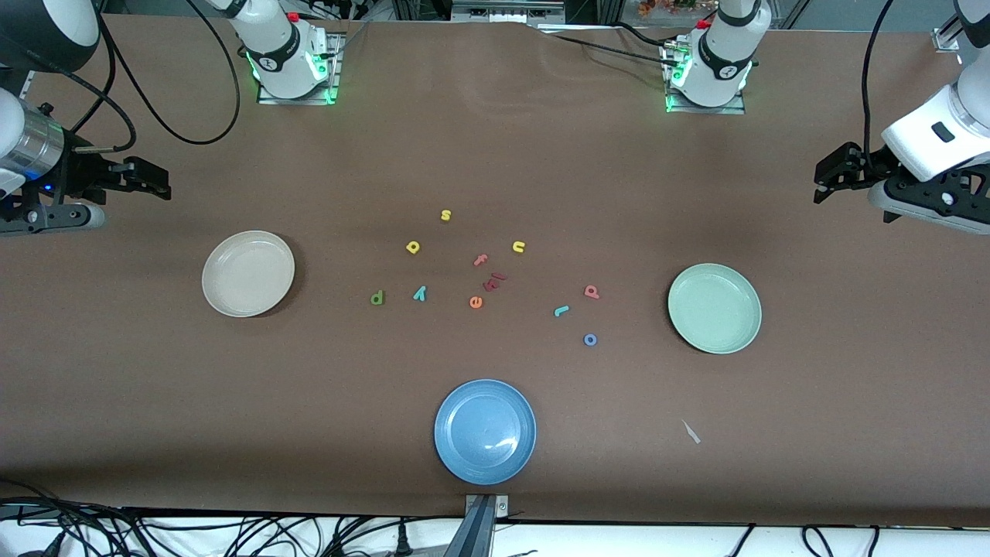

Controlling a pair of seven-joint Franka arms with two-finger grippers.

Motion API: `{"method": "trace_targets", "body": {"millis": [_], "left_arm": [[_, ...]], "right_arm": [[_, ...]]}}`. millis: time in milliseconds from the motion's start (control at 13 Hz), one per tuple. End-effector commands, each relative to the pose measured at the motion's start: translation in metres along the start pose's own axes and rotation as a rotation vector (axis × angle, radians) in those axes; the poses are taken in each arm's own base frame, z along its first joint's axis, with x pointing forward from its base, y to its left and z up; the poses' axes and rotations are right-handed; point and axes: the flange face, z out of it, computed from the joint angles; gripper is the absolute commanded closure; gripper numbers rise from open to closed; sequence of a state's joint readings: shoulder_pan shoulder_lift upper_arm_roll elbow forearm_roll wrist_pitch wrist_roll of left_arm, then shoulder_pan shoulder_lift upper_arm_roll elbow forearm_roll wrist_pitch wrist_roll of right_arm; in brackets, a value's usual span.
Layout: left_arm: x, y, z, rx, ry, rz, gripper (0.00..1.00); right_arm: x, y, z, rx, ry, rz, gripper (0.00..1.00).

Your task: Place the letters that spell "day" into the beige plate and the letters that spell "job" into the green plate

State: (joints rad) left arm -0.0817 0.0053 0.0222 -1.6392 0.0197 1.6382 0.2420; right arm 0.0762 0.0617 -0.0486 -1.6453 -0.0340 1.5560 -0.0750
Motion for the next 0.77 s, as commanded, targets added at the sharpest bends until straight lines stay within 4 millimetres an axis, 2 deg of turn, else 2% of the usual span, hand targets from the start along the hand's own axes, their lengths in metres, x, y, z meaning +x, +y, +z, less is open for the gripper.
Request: {"method": "trace_targets", "body": {"millis": [0,690], "left_arm": [[0.0035,-0.0002,-0.0063,-0.020,0.013,0.016,0.00],[0.0048,0.0049,-0.0064,-0.020,0.013,0.025,0.00]], "right_arm": [[0.0021,0.0031,-0.0051,0.022,0.008,0.003,0.00],[0.0022,0.0025,-0.0066,0.020,0.011,0.003,0.00]]}}
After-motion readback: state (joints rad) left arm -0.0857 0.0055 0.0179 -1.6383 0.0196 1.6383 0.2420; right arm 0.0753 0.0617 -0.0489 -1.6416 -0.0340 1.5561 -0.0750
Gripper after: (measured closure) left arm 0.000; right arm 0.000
